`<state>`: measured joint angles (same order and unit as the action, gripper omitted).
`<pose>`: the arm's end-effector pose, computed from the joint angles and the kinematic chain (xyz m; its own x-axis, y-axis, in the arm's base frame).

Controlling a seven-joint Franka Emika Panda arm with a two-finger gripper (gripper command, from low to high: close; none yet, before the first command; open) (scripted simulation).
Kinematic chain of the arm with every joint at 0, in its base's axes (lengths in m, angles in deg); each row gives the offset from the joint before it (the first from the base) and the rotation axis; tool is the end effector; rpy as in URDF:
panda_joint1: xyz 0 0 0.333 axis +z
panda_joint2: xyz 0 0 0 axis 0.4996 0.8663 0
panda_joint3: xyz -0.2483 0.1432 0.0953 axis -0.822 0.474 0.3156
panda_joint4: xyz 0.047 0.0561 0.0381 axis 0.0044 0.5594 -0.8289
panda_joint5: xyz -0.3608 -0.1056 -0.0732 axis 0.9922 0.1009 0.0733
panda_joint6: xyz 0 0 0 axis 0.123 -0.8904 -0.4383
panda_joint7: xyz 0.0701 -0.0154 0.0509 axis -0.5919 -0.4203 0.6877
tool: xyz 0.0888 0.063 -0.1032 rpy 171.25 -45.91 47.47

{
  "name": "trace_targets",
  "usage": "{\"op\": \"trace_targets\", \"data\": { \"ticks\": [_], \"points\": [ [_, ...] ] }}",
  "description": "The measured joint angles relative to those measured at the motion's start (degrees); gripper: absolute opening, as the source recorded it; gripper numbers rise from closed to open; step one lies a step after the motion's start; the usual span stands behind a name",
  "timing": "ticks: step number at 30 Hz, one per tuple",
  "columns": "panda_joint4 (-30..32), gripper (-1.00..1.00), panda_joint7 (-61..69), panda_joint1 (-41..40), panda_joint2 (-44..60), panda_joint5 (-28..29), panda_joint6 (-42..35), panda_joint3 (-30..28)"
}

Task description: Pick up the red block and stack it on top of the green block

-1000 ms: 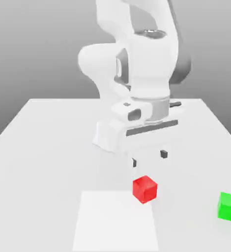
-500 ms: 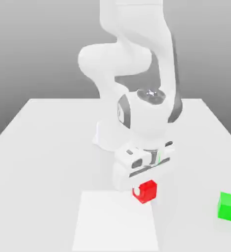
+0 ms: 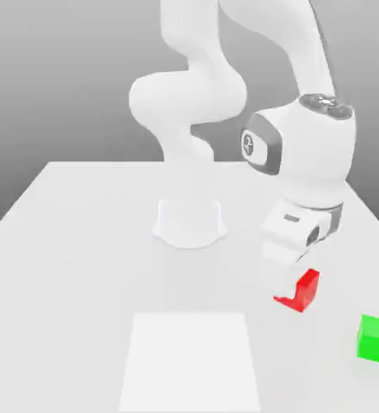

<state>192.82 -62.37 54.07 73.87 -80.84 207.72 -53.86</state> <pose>0.3628 0.2200 0.1848 0.9634 0.2679 0.0007 0.2679 -0.9634 0.0068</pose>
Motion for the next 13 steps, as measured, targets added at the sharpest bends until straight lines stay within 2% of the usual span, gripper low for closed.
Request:
{"op": "trace_targets", "data": {
  "ticks": [4, 9, 10, 13],
  "points": [
    [-8.3, -1.0, 4.6, 3.9, 4.2, 0.9, -4.2, 2.9],
    [-11.0, -1.0, 3.6, 6.0, 13.6, 4.3, 2.3, 1.7],
    [-11.0, 1.0, 3.3, 6.2, 14.7, 4.7, 3.4, 1.4],
    [-11.0, 1.0, 3.3, 6.2, 14.7, 4.7, 3.4, 1.4]
  ]
}}
